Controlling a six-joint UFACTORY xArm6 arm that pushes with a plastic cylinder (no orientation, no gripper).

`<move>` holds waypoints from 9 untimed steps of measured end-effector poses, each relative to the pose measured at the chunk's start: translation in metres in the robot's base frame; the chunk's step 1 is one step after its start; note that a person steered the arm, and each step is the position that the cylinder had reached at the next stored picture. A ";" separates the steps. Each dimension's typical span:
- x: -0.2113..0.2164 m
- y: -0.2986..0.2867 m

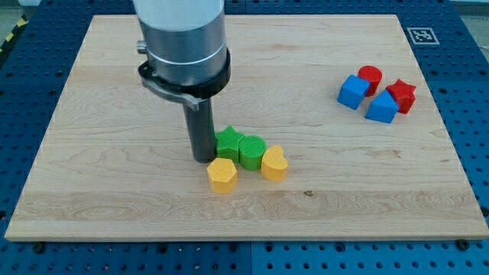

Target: Separate the group of blocks

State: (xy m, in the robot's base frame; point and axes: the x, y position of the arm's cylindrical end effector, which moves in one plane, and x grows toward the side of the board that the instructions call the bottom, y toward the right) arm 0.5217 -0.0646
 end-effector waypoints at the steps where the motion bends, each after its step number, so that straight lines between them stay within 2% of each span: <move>1: 0.020 0.003; 4: 0.013 0.052; 6: -0.019 0.051; 8: -0.006 0.027; 9: -0.013 0.012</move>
